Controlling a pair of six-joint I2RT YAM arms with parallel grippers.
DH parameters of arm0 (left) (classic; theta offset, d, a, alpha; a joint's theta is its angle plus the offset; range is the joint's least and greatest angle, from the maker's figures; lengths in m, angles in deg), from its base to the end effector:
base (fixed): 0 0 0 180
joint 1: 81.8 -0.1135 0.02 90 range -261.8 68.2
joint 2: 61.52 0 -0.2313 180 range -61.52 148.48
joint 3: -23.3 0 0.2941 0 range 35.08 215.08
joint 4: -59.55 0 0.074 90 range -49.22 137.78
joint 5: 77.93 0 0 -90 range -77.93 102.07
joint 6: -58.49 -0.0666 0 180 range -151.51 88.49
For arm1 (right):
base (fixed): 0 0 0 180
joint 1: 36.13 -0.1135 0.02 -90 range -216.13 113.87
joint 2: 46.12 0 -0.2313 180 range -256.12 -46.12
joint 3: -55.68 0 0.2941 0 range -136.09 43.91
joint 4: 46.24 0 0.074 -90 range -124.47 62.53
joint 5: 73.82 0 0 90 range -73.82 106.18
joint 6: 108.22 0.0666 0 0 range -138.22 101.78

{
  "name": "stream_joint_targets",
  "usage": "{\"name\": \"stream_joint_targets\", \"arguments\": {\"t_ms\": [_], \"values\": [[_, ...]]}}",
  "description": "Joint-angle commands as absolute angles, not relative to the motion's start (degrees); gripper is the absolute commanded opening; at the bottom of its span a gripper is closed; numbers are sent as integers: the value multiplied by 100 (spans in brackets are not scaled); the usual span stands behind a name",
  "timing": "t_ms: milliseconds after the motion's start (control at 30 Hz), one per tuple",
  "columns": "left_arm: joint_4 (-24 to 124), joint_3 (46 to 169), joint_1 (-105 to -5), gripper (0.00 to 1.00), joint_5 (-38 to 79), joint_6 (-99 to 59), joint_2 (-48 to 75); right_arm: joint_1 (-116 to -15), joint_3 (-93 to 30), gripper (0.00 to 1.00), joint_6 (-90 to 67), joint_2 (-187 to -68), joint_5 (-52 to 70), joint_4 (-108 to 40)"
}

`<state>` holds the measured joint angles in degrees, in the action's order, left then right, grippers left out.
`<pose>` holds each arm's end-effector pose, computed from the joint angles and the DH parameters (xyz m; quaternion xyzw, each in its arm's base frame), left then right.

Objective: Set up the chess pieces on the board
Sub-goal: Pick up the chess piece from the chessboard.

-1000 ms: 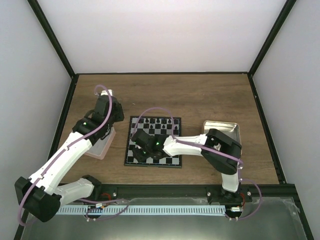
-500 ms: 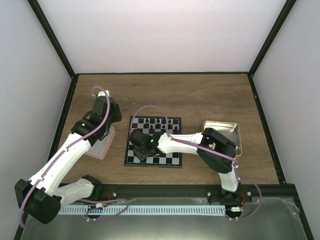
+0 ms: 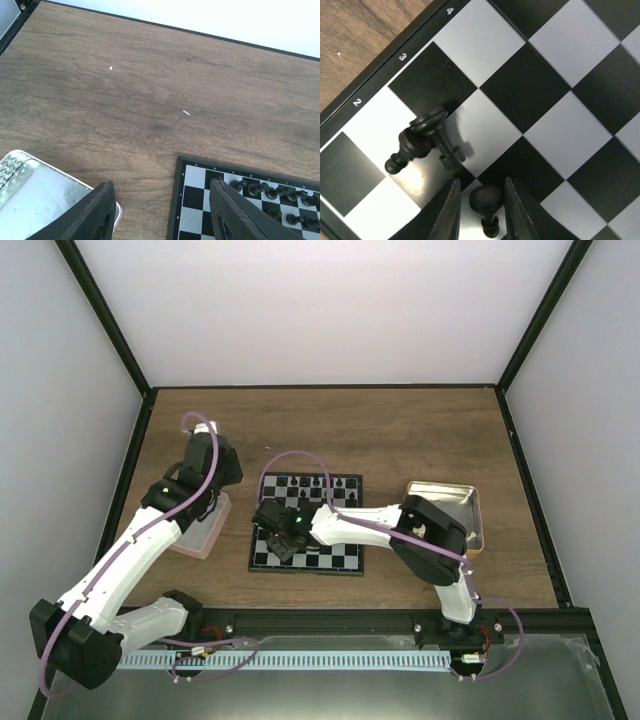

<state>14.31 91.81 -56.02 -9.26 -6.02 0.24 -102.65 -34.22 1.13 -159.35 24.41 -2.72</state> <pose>0.2889 -0.1126 0.2672 -0.0782 0.8853 -0.0345 0.4571 0.1826 0.3964 0.0809 -0.3778 0.9013 0.0849 0.1944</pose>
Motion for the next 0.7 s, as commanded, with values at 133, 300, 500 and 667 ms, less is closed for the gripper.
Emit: {"name": "stream_joint_targets", "arguments": {"t_ms": [133, 300, 500, 667], "values": [[1470, 9076, -5658, 54, -903, -581, -220, -10315, -3674, 20, 312, -16264, 2898, 39], [1515, 8803, -5659, 56, -647, -396, -406, -10313, -3616, 15, 830, -16111, 3075, -261], [2092, 7896, -5658, 57, 573, -74, -790, -10117, -3273, 15, 2261, -15485, 2969, -927], [2964, 7036, -5650, 57, 1532, 333, -1335, -9487, -1970, 15, 4092, -14329, 2023, -2448]]}}
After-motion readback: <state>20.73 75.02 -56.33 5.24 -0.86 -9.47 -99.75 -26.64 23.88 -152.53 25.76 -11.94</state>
